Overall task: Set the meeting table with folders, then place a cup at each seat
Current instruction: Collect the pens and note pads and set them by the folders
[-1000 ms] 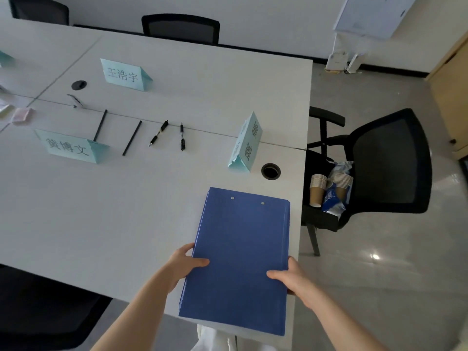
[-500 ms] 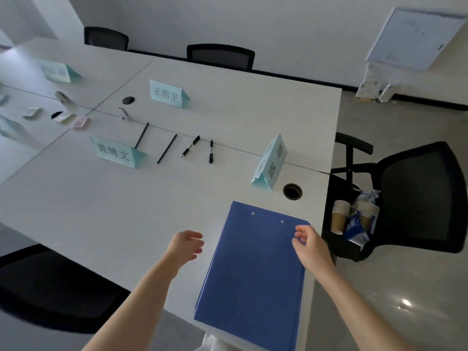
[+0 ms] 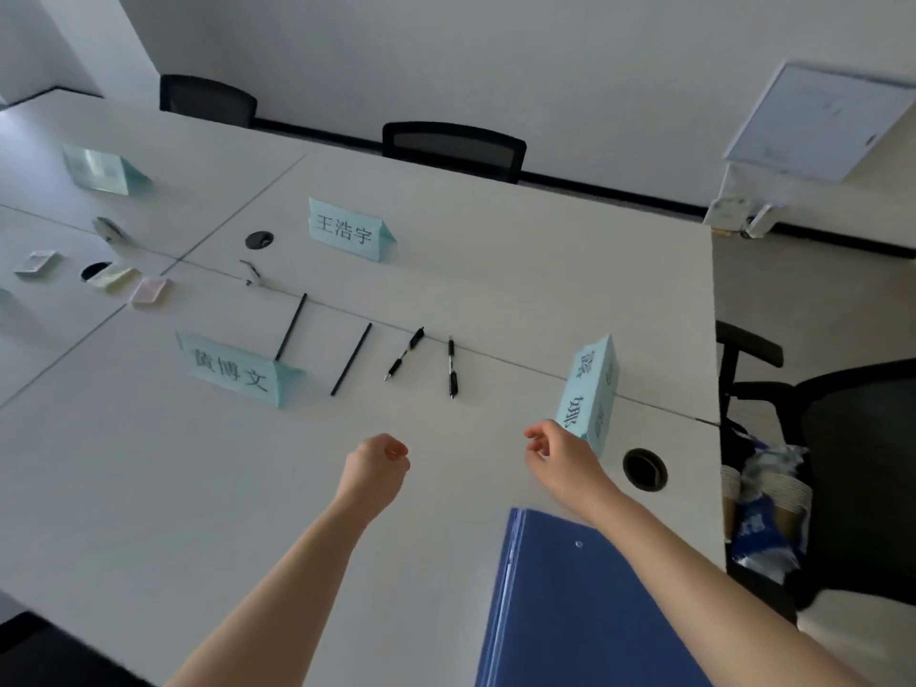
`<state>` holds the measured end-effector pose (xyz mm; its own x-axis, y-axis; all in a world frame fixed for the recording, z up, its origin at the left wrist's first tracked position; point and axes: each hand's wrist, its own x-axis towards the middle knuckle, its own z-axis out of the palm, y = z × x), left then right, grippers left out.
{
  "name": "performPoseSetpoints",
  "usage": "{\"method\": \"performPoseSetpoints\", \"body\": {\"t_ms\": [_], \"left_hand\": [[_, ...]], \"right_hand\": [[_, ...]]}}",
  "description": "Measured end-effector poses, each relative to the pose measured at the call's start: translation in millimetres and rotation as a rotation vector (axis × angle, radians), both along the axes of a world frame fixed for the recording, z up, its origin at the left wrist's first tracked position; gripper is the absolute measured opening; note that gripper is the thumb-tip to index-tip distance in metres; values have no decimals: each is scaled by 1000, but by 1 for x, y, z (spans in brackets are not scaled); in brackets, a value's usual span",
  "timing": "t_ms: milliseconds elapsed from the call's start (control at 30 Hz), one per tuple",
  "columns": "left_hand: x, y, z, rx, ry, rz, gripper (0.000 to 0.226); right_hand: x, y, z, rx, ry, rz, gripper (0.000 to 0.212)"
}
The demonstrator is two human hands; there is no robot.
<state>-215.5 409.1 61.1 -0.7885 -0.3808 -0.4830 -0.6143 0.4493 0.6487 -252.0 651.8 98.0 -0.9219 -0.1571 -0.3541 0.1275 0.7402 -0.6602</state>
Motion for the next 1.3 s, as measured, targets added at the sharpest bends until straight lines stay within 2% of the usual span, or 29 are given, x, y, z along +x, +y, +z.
{"method": "performPoseSetpoints", "body": {"t_ms": [100, 367, 633, 767, 933, 1100, 1200, 1300], "left_hand": [[-55, -28, -10, -100, 14, -125, 20], [-176, -74, -59, -353, 52, -252, 30], [-231, -71, -107, -485, 51, -357, 22], [-244, -71, -114, -460, 69, -380, 14], [-246, -87, -108, -349, 34, -334, 17], [-261, -139, -84, -264, 96, -196, 22], [-272, -183, -71, -353, 89, -87, 14], [-279, -230, -69, -458, 35, -2, 15]], "right_hand": [[-48, -43, -13, 38, -18, -13, 27], [-148, -119, -72, 65, -127, -120, 29], [-207, -150, -116, 184, -151, -147, 40], [-219, -168, -129, 292, -124, -125, 43], [-218, -182, -136, 427, -98, -147, 31], [-222, -207, -125, 315, -91, -137, 27], [-232, -238, -118, 260, -122, -74, 28], [-236, -273, -112, 178, -177, -22, 10]]}}
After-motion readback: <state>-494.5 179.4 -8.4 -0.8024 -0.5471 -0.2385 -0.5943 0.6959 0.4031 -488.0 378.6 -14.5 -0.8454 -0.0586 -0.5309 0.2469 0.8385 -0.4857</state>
